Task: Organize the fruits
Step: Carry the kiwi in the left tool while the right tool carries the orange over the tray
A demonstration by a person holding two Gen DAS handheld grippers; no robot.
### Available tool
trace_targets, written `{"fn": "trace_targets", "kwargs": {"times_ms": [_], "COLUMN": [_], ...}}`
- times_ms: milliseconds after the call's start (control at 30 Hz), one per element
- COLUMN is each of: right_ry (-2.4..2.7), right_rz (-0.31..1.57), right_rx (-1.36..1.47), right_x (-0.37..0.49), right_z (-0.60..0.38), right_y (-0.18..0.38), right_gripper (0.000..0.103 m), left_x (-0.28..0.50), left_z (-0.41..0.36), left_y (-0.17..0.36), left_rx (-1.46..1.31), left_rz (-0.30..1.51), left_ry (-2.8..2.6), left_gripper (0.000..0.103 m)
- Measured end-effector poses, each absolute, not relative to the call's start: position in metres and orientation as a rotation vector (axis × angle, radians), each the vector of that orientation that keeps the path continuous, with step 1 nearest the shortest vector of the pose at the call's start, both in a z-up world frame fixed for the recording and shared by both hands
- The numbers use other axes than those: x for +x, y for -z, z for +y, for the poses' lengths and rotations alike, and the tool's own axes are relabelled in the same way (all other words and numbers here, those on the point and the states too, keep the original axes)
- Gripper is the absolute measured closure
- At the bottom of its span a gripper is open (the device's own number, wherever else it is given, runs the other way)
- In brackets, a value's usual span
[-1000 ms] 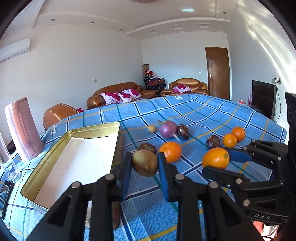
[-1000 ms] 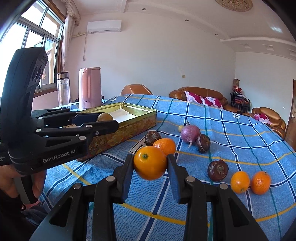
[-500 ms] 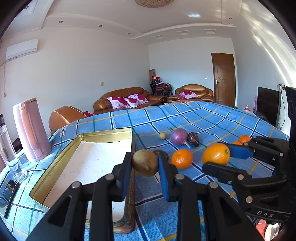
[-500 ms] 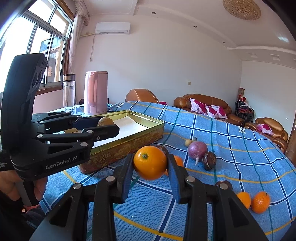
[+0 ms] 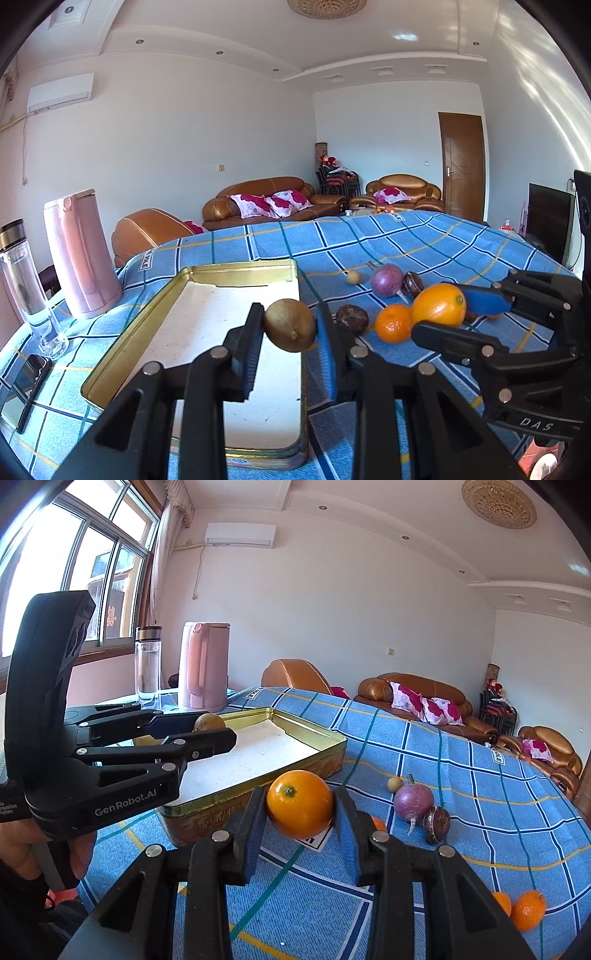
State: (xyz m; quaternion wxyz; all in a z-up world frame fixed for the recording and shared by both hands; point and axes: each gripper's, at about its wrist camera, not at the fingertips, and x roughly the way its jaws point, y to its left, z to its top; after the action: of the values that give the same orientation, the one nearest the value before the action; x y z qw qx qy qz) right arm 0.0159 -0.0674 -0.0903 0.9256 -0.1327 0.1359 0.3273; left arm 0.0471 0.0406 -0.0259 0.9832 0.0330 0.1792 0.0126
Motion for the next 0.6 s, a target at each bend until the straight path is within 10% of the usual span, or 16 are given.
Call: {"fn": "trace_targets", "kwargs": {"times_ms": [600], "right_ry": [-0.729], "right_rz": [0.277], "right_rx": [-0.327], "right_x": [0.029], "right_z": [-0.025], "right_y": [0.077], "right_gripper": [0.065], "left_x": [0.056], "left_z": [0.081], "left_y": [0.033], "left_rx": [0.039], "left_rz": [0.395], "left_ry": [-0.113], "left_gripper": [0.074]}}
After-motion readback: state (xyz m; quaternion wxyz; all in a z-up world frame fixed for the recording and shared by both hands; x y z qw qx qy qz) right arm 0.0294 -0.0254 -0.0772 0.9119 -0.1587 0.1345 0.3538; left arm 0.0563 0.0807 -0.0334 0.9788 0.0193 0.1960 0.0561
